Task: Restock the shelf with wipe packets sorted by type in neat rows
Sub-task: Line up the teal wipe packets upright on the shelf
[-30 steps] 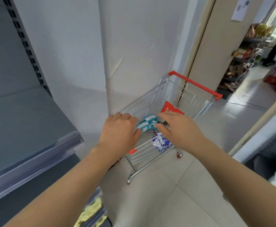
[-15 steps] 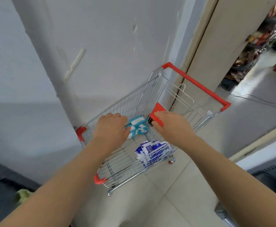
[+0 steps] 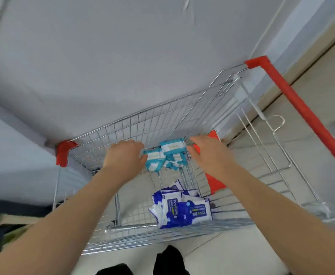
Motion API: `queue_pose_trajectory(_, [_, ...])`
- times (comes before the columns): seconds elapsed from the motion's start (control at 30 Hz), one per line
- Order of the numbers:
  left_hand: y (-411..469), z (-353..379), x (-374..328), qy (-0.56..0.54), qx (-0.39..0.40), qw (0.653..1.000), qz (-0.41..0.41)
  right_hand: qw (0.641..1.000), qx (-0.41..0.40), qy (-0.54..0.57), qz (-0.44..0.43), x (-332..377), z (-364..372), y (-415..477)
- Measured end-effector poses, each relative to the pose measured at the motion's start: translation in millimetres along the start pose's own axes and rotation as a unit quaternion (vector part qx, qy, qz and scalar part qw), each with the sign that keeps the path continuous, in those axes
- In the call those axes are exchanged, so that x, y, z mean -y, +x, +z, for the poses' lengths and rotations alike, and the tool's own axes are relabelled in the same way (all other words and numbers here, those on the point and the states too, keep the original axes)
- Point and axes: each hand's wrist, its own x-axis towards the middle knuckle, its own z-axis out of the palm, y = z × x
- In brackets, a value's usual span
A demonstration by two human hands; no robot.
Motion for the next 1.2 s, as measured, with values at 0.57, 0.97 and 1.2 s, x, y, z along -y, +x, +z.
queue_pose_trajectory(0.57, [206.0,265.8,0.7,-0.019,0.132,0.99,-0.053,0.992,0.102,0.003,-0.076,-102.2,259.0,194.8])
queue_pose_trajectory(0.97, [211.3,337.1,17.8,-0.11,0.12,0.987,0.003,0.985,0.149,0.018,-0.084,-112.5,309.1,226.7])
queue_pose_trajectory(1.2, [191.2,335.0,22.2,-0.255,0.156,0.95,-0.089,0.994,0.064,-0.07,-0.058,-102.1,295.6,226.7])
